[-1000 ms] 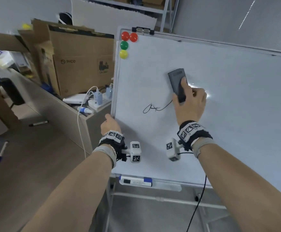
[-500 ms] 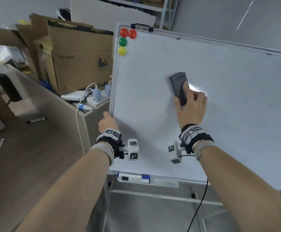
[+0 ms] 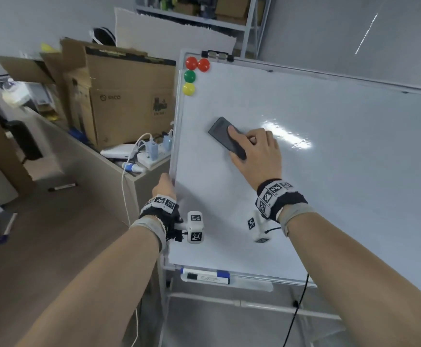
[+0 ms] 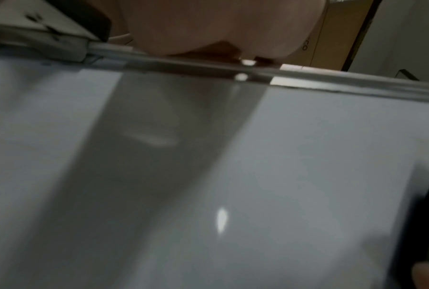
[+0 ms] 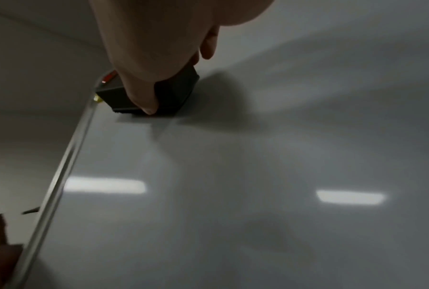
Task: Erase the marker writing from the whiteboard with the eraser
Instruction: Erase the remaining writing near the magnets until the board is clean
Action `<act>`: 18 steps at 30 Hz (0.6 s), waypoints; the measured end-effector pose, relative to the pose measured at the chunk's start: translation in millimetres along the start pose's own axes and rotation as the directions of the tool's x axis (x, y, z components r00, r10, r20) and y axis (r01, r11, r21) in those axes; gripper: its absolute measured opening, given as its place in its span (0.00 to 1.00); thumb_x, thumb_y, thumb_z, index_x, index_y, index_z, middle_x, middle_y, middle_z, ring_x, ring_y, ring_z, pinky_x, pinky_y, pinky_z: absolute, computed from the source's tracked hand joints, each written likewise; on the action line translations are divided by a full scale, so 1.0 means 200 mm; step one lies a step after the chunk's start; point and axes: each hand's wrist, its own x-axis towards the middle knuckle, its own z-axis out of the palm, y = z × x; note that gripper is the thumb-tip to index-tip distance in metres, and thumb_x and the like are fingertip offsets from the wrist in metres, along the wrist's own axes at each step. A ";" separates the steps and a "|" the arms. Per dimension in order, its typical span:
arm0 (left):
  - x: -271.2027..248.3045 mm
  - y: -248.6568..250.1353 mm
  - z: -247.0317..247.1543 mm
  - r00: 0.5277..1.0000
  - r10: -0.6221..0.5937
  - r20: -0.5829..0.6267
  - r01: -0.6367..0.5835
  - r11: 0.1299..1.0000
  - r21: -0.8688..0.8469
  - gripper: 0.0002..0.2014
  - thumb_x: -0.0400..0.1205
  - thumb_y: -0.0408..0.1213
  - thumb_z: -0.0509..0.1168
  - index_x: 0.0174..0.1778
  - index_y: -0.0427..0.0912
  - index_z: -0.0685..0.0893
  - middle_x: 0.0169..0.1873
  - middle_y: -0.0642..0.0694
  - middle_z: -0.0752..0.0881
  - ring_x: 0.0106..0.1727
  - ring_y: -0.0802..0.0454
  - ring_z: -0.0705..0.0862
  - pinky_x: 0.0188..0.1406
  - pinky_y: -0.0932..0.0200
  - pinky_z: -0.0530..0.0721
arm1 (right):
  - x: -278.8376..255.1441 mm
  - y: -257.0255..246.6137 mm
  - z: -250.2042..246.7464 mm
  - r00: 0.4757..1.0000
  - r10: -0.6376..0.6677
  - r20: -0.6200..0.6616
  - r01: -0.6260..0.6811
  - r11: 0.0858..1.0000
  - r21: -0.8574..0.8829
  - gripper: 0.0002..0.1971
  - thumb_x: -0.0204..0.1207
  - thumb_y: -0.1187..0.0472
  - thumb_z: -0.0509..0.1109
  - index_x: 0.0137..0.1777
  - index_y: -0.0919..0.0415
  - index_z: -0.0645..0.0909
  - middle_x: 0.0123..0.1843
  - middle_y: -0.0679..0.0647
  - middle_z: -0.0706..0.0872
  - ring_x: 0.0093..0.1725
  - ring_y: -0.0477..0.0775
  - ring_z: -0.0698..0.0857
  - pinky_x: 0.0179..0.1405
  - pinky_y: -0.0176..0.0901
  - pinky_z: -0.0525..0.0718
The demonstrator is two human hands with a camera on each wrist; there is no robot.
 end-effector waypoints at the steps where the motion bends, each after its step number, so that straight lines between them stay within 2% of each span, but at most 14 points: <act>1: 0.01 0.01 -0.03 1.000 0.014 0.021 -0.014 1.000 0.010 0.24 0.88 0.45 0.48 0.68 0.32 0.78 0.59 0.35 0.79 0.58 0.38 0.78 0.59 0.52 0.71 | 0.07 -0.06 0.01 1.000 -0.014 -0.001 0.014 1.000 0.011 0.28 0.75 0.49 0.73 0.77 0.42 0.76 0.55 0.55 0.78 0.52 0.60 0.77 0.52 0.54 0.79; 3: 0.02 0.03 -0.08 0.998 0.023 0.051 -0.024 1.000 0.010 0.23 0.87 0.47 0.48 0.61 0.33 0.80 0.62 0.33 0.81 0.62 0.36 0.80 0.67 0.49 0.74 | 0.17 -0.16 0.02 1.000 -0.020 -0.002 0.020 0.999 0.028 0.29 0.74 0.49 0.73 0.77 0.42 0.76 0.55 0.55 0.78 0.52 0.60 0.76 0.51 0.54 0.78; 5: 0.05 0.01 -0.10 0.997 0.027 0.073 -0.025 0.999 -0.031 0.19 0.86 0.48 0.51 0.49 0.36 0.80 0.56 0.35 0.83 0.55 0.39 0.80 0.60 0.50 0.75 | 0.21 -0.25 0.06 1.000 -0.026 -0.005 0.027 0.998 0.052 0.29 0.73 0.49 0.74 0.76 0.43 0.77 0.54 0.56 0.78 0.51 0.61 0.76 0.50 0.53 0.77; 7: 0.09 -0.01 -0.11 0.996 0.025 0.086 -0.022 0.999 -0.036 0.19 0.83 0.49 0.53 0.43 0.39 0.80 0.53 0.35 0.83 0.50 0.41 0.79 0.56 0.50 0.76 | 0.17 -0.31 0.11 0.995 -0.100 0.001 0.099 0.992 0.082 0.29 0.72 0.50 0.75 0.74 0.43 0.79 0.53 0.56 0.78 0.49 0.60 0.76 0.48 0.53 0.77; 8: 0.09 -0.03 -0.11 0.994 0.042 0.102 -0.039 0.999 -0.033 0.20 0.81 0.51 0.53 0.44 0.38 0.82 0.55 0.33 0.84 0.51 0.41 0.79 0.59 0.47 0.78 | 0.12 -0.32 0.14 0.985 -0.170 0.021 0.167 0.981 0.101 0.28 0.71 0.50 0.77 0.73 0.43 0.80 0.52 0.55 0.78 0.49 0.60 0.76 0.47 0.53 0.77; 10: 0.15 -0.08 -0.08 0.984 0.116 0.137 -0.120 0.993 0.018 0.31 0.73 0.53 0.53 0.60 0.33 0.83 0.64 0.27 0.83 0.57 0.36 0.82 0.70 0.39 0.78 | 0.03 -0.34 0.19 0.954 -0.290 0.075 0.278 0.951 0.138 0.27 0.72 0.48 0.78 0.72 0.42 0.81 0.50 0.54 0.78 0.47 0.60 0.76 0.46 0.53 0.76; 11: 0.18 -0.10 -0.06 0.976 0.151 0.154 -0.159 0.987 0.039 0.37 0.70 0.53 0.52 0.68 0.32 0.79 0.68 0.26 0.81 0.63 0.31 0.82 0.74 0.36 0.77 | 0.00 -0.34 0.20 0.946 -0.311 0.089 0.297 0.944 0.143 0.26 0.73 0.46 0.78 0.72 0.42 0.81 0.49 0.53 0.78 0.47 0.59 0.77 0.46 0.52 0.75; 13: 0.17 -0.11 -0.05 0.969 0.165 0.183 -0.178 0.982 0.058 0.40 0.69 0.53 0.50 0.74 0.32 0.75 0.70 0.26 0.79 0.70 0.29 0.79 0.75 0.35 0.75 | 0.01 -0.31 0.19 0.945 -0.316 0.079 0.307 0.946 0.105 0.26 0.73 0.46 0.77 0.73 0.40 0.80 0.50 0.52 0.79 0.47 0.59 0.77 0.46 0.52 0.73; 15: 0.07 -0.06 -0.07 0.978 0.141 0.151 -0.145 0.989 0.018 0.35 0.77 0.54 0.51 0.76 0.37 0.75 0.72 0.31 0.79 0.71 0.33 0.79 0.77 0.42 0.74 | 0.06 -0.25 0.14 0.968 -0.244 0.050 0.242 0.969 0.049 0.28 0.73 0.48 0.77 0.74 0.41 0.79 0.52 0.54 0.80 0.49 0.60 0.77 0.48 0.52 0.74; 17: 0.03 -0.05 -0.08 0.991 0.099 0.093 -0.096 0.995 -0.036 0.26 0.88 0.49 0.50 0.78 0.40 0.75 0.74 0.34 0.78 0.73 0.38 0.78 0.75 0.50 0.72 | 0.10 -0.17 0.10 0.998 -0.052 -0.020 0.053 0.998 0.034 0.29 0.75 0.49 0.74 0.77 0.41 0.76 0.56 0.56 0.80 0.52 0.61 0.77 0.52 0.54 0.76; 18: 0.05 -0.06 -0.07 0.994 0.091 0.064 -0.088 0.995 -0.049 0.24 0.90 0.46 0.49 0.79 0.40 0.74 0.75 0.35 0.77 0.74 0.38 0.77 0.73 0.52 0.71 | 0.11 -0.13 0.08 0.997 0.045 -0.056 -0.042 0.998 0.051 0.29 0.75 0.49 0.73 0.77 0.40 0.76 0.57 0.56 0.79 0.52 0.61 0.77 0.53 0.54 0.77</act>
